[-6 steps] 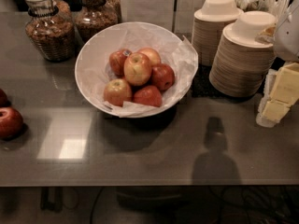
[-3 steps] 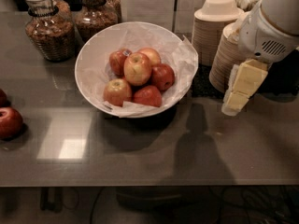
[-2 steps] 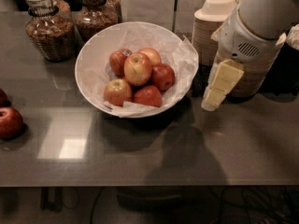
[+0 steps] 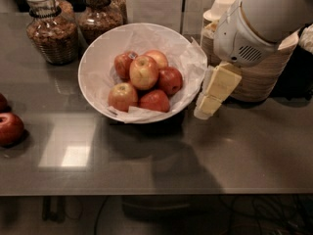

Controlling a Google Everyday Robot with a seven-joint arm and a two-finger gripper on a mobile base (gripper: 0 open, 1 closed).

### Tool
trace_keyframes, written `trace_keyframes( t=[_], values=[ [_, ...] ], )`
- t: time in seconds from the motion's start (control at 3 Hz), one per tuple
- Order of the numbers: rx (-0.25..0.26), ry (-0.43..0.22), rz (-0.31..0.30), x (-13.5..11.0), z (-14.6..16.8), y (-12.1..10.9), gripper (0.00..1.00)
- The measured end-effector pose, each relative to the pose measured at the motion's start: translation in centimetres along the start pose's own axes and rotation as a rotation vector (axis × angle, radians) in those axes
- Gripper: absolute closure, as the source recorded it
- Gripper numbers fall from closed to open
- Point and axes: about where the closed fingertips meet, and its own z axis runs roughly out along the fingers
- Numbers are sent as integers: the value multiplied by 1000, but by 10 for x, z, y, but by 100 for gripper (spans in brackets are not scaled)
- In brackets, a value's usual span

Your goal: Pick apple from white bowl

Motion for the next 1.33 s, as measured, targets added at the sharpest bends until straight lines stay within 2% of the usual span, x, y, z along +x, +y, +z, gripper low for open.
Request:
trace_keyframes(
  t=[0.33,0.67,1.33],
  values=[
    [0,0,0,0,0,0,0],
    [-3,-20,7,-5,18,-4,0],
    [-21,-119,-7,-41,65,-31,0]
  ],
)
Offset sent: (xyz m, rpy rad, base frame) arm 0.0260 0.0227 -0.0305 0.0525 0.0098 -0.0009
